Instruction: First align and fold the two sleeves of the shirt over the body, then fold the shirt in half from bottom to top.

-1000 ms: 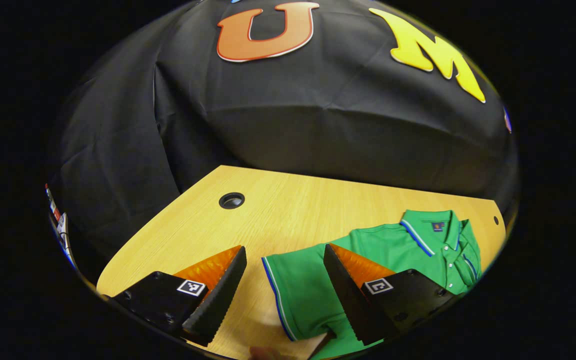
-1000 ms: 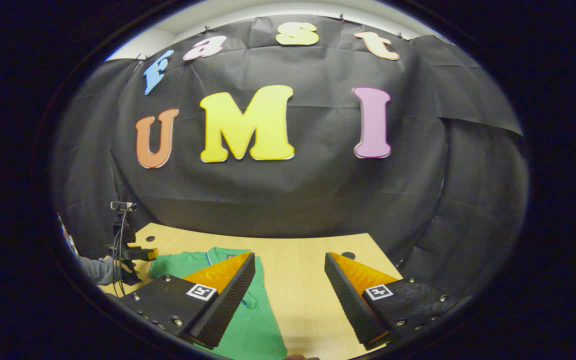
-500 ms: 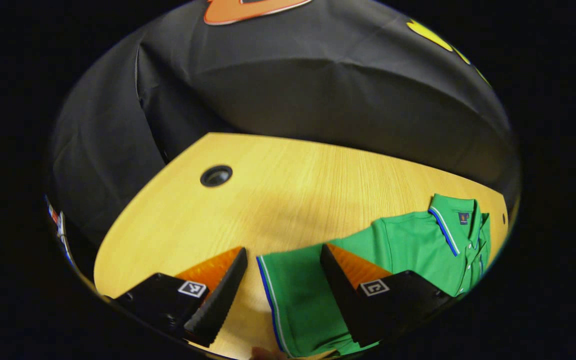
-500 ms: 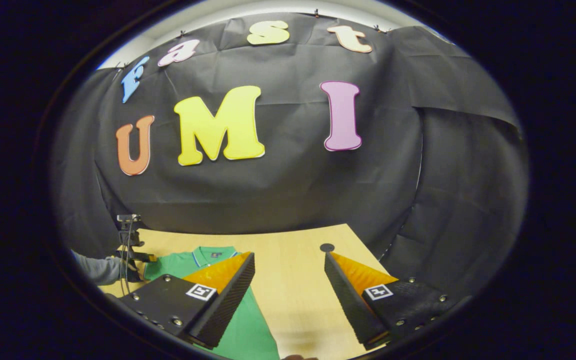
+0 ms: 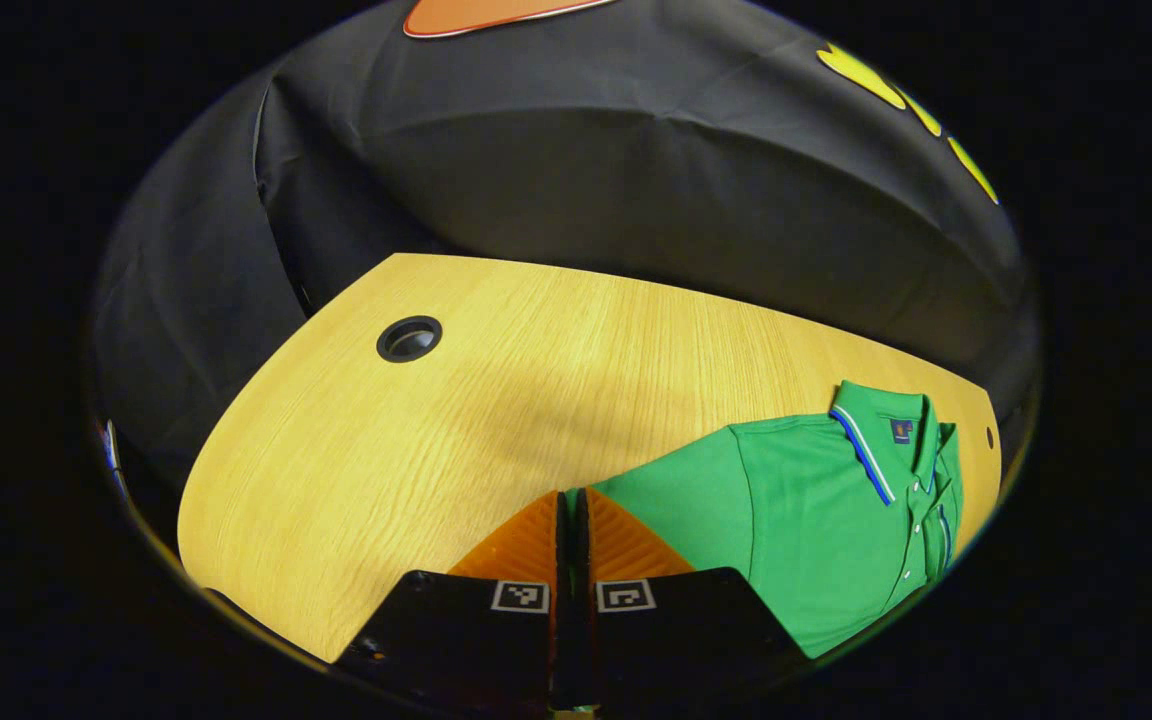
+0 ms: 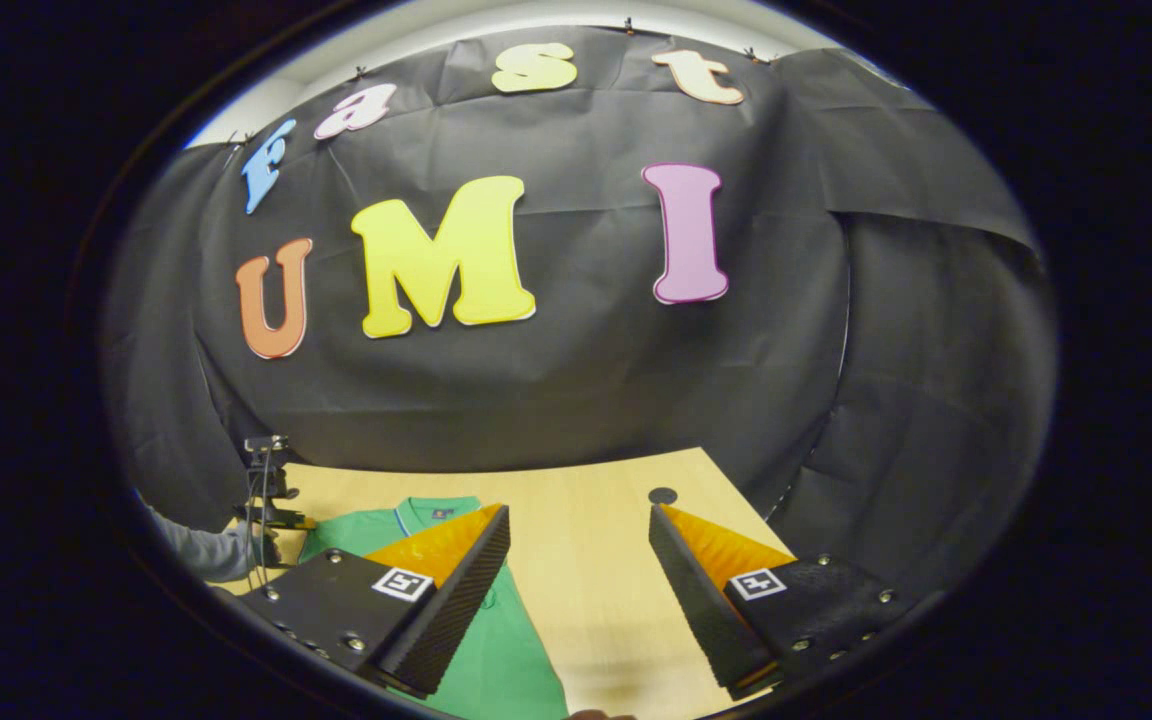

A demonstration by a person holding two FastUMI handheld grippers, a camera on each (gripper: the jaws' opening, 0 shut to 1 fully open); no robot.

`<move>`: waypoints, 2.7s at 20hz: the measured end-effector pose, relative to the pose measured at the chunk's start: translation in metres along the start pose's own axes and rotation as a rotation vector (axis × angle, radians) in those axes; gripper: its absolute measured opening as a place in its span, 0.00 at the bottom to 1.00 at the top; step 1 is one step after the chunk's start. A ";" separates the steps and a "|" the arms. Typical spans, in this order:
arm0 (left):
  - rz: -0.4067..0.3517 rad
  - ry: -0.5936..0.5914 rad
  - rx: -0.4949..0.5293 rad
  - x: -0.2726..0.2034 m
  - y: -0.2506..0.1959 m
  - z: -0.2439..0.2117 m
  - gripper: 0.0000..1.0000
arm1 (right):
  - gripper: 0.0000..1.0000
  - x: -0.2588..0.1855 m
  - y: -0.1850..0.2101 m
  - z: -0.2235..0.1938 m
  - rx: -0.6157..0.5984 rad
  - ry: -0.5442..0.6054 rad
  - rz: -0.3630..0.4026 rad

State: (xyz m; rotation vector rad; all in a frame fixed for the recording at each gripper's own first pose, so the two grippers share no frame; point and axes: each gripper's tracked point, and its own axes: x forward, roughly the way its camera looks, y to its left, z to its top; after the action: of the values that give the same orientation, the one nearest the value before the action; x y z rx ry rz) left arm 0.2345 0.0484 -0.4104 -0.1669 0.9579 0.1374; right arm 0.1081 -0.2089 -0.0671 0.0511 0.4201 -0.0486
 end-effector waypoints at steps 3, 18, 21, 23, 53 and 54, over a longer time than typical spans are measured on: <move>-0.042 -0.041 -0.057 -0.013 -0.014 0.012 0.03 | 0.92 -0.001 0.002 0.004 0.003 -0.004 0.002; -0.258 -0.194 0.063 -0.091 -0.142 0.044 0.03 | 0.92 -0.006 0.007 0.005 0.023 -0.016 -0.003; -0.282 -0.182 0.068 -0.099 -0.163 0.033 0.03 | 0.92 -0.007 0.007 0.002 0.031 -0.015 -0.003; -0.296 -0.166 0.074 -0.101 -0.175 0.026 0.03 | 0.92 -0.007 0.005 -0.002 0.042 -0.010 -0.005; -0.231 -0.414 0.236 -0.239 -0.125 0.008 0.95 | 0.92 -0.024 0.043 -0.045 0.005 0.035 0.046; -0.236 -0.427 0.217 -0.255 -0.119 0.006 0.95 | 0.92 -0.026 0.048 -0.048 0.002 0.038 0.052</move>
State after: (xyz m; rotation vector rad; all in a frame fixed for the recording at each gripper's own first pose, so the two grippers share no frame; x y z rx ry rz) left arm 0.1171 -0.0779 -0.1881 -0.0452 0.5167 -0.1449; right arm 0.0675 -0.1569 -0.0985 0.0648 0.4563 0.0036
